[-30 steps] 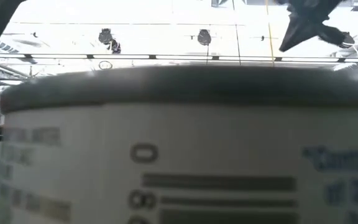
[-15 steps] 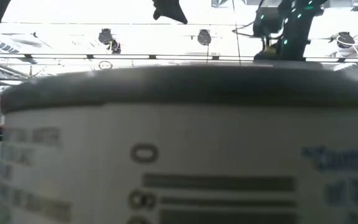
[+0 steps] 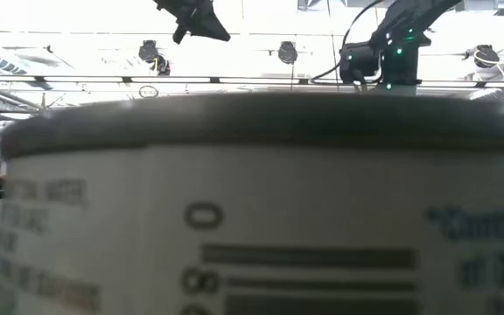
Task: Stack canned seafood by type on shelf
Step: Put the blue pink tuna can on the shelf aligned with the other blue pink tuna can, then stack the blue pink tuna can on top of the other blue pink tuna can on the shelf
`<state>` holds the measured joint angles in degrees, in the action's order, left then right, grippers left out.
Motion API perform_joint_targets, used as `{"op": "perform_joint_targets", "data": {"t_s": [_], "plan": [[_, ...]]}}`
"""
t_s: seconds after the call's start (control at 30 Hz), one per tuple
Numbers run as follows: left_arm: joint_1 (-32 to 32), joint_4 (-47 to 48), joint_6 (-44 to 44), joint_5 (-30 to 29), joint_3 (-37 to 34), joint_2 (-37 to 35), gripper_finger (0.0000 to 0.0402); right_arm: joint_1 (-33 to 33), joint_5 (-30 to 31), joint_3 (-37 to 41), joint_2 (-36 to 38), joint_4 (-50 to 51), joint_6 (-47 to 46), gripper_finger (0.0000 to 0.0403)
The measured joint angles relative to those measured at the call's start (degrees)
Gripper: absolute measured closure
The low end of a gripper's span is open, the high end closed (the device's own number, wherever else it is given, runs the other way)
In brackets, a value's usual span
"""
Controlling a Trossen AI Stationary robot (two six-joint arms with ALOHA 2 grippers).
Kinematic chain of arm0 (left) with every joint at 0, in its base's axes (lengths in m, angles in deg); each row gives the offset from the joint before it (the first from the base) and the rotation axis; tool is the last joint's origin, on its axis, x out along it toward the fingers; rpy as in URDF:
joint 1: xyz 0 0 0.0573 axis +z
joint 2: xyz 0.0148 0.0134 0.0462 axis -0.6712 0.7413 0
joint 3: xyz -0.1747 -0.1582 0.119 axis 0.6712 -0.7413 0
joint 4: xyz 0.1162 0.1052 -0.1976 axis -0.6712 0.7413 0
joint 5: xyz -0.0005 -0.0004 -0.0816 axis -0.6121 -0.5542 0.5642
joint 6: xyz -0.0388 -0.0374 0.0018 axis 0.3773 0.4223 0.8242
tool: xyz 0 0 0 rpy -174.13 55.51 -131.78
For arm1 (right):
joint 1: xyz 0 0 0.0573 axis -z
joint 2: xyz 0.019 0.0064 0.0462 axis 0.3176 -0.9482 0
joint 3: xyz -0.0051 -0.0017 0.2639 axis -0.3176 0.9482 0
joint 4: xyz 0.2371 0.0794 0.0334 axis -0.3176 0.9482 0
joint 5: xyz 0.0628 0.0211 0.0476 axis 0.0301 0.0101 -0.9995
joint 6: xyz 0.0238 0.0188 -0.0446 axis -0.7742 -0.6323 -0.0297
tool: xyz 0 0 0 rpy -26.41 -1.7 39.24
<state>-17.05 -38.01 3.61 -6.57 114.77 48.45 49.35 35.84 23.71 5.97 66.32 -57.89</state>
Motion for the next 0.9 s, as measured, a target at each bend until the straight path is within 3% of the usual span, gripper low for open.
{"op": "perform_joint_targets", "data": {"t_s": [0.6, 0.9], "plan": [[-0.16, 0.55, -0.02, 0.02, -0.37, -0.44, 0.0401, 0.61, 2.78, -0.02, -2.01, 3.95, -0.37, 0.0403], [-1.26, -0.45, -2.00, 8.33, -0.37, -0.44, 0.0401, 0.42, 2.78, -2.25, 0.99, 5.40, -0.22, 0.0403]]}}
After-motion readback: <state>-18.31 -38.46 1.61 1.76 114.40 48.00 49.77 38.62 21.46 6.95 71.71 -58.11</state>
